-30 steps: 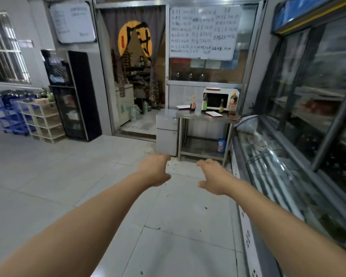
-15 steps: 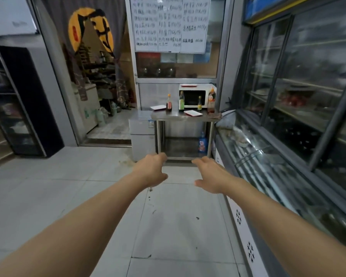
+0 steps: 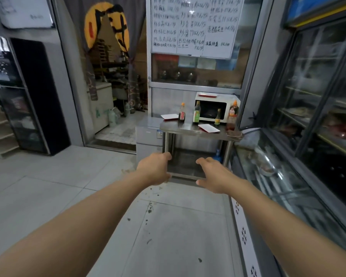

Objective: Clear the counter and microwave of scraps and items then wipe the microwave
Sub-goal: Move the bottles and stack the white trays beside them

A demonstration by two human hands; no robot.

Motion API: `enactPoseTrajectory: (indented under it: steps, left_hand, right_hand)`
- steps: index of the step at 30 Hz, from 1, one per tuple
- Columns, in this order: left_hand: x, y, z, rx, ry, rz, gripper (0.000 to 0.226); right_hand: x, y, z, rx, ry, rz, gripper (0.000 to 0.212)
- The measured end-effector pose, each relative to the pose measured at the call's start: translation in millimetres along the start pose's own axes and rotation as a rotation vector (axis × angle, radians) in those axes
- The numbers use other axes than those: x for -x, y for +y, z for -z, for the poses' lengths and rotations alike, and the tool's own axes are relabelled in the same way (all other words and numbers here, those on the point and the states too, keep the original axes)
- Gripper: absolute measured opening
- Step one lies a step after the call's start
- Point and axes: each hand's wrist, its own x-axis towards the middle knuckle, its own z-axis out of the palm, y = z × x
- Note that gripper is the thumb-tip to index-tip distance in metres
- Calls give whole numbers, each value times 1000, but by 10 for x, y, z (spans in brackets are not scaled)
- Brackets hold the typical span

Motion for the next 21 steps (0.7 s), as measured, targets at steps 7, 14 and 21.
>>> enactPoseTrajectory:
  steps: [7,14,21]
  left_hand:
    - [-1129,-314,-125,20,-12,-18,59]
    - [-2478,-650,-30,20,-17,-123,51]
    - [-3570,-760,-53,63,-78,-180,47]
  right_hand:
    - [-1072,283,22,-15,-1,-12,64]
    - [-2241,474,185,-27,36,-86,64]
    - [-3174,759,268,-62,45,-184,63]
